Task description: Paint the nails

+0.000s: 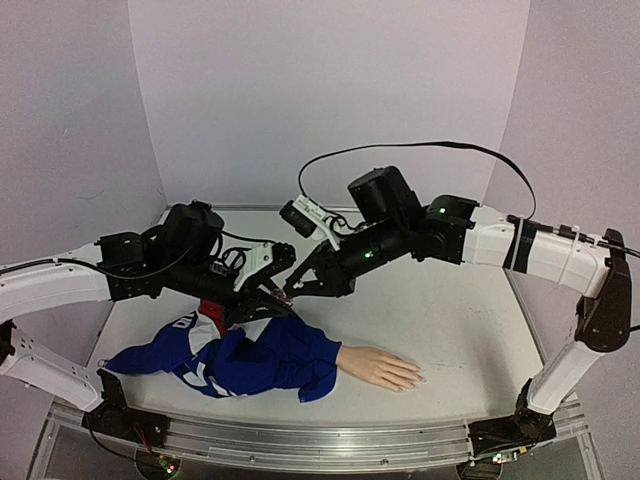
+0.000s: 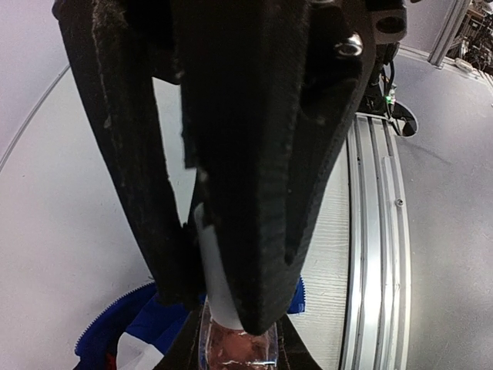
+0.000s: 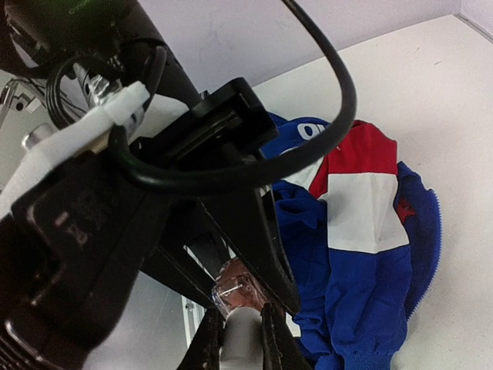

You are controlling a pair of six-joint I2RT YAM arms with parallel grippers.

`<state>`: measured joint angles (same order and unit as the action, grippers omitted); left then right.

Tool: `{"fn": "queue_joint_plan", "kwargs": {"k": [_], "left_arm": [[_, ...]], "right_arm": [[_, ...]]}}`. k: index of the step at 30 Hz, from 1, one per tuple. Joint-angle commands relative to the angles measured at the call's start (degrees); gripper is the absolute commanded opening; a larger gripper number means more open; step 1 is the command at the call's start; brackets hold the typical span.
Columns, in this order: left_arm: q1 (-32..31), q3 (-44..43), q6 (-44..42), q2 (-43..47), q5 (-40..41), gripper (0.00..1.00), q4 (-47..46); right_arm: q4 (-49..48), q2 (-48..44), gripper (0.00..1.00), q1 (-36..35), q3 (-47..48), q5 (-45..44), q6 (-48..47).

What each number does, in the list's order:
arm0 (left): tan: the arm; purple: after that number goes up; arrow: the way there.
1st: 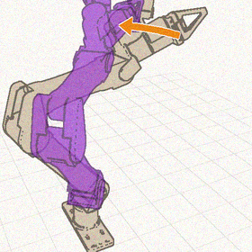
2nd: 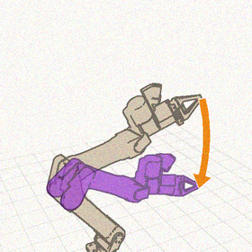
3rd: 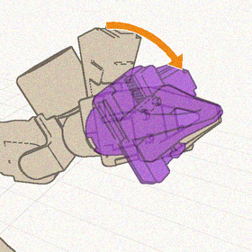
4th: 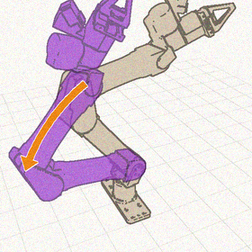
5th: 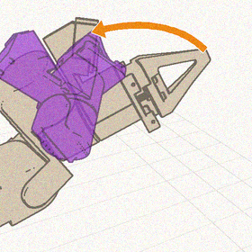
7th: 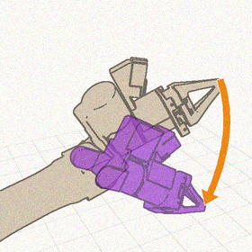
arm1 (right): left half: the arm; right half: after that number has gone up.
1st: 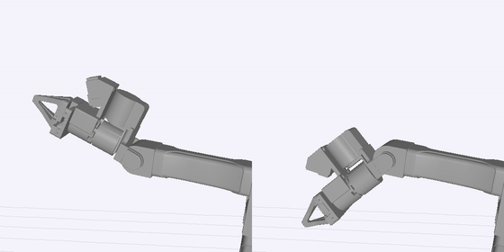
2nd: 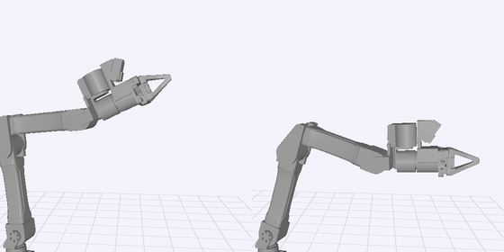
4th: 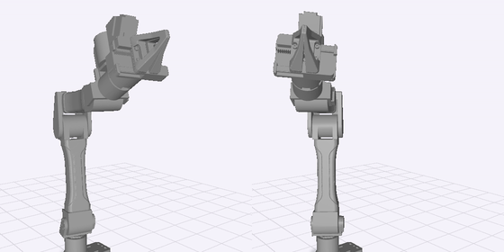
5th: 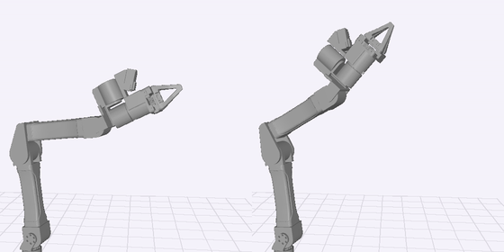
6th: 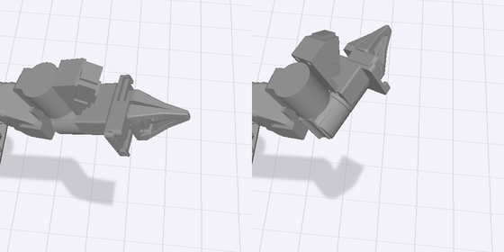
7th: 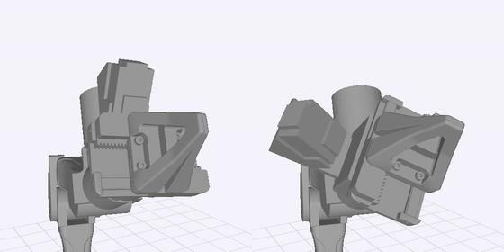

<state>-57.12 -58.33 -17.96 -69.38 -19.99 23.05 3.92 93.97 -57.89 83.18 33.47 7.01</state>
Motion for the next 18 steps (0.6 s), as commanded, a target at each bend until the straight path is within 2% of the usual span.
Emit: {"fn": "queue_joint_plan", "kwargs": {"k": [1,5,7,11,14,16,18], "left_arm": [[-0.18,-2.15,2.56,3.03,-2.18,0.00,-10.46],[-0.26,-2.54,7.42,3.70,5.26,0.00,-14.01],[-0.35,-2.98,8.50,3.74,9.96,0.00,-15.72],[-0.53,-3.98,6.46,1.92,20.22,0.00,-20.75],[-0.62,0.46,2.55,0.22,27.74,0.00,-36.41],[-0.62,2.82,-0.32,-1.95,30.47,0.00,-46.37],[-0.62,2.43,-3.78,-4.92,29.85,0.00,-50.95]], "right_arm": [[6.77,2.50,0.01,-0.98,3.37,8.55,-9.17],[6.83,4.37,0.01,-0.94,4.74,5.91,-7.70],[6.68,6.03,0.01,-0.98,6.34,3.96,-1.51],[5.40,8.87,0.00,-1.25,8.72,-7.70,11.63],[3.66,10.11,0.00,-3.12,9.70,-19.91,30.00],[3.38,11.88,0.00,-5.41,11.82,-26.51,36.50],[3.65,14.11,0.00,-6.68,14.64,-31.87,40.19]]}}
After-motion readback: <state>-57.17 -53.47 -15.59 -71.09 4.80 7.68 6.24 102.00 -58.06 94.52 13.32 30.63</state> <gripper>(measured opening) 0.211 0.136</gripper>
